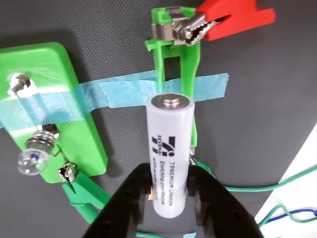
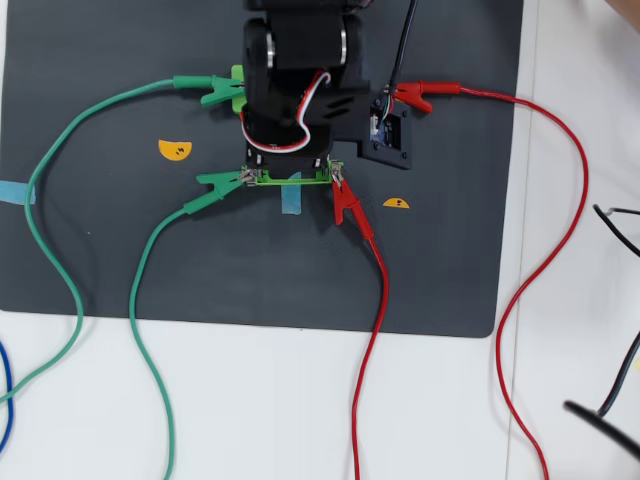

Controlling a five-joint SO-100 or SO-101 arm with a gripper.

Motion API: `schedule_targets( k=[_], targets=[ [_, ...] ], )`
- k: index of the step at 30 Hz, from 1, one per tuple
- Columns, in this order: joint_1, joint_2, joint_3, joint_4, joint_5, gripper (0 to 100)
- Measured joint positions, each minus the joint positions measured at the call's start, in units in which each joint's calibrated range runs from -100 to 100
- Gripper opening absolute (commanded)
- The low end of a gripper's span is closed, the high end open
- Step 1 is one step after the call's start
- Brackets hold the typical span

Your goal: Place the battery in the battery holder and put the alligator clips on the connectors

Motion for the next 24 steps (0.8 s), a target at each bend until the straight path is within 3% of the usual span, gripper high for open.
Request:
schedule_targets(
  k=[15, 24],
  targets=[
    [0.0, 2.6, 0.0, 0.0, 1.2, 1],
    [0.0, 2.8, 0.0, -6.6, 1.2, 1]
  ],
)
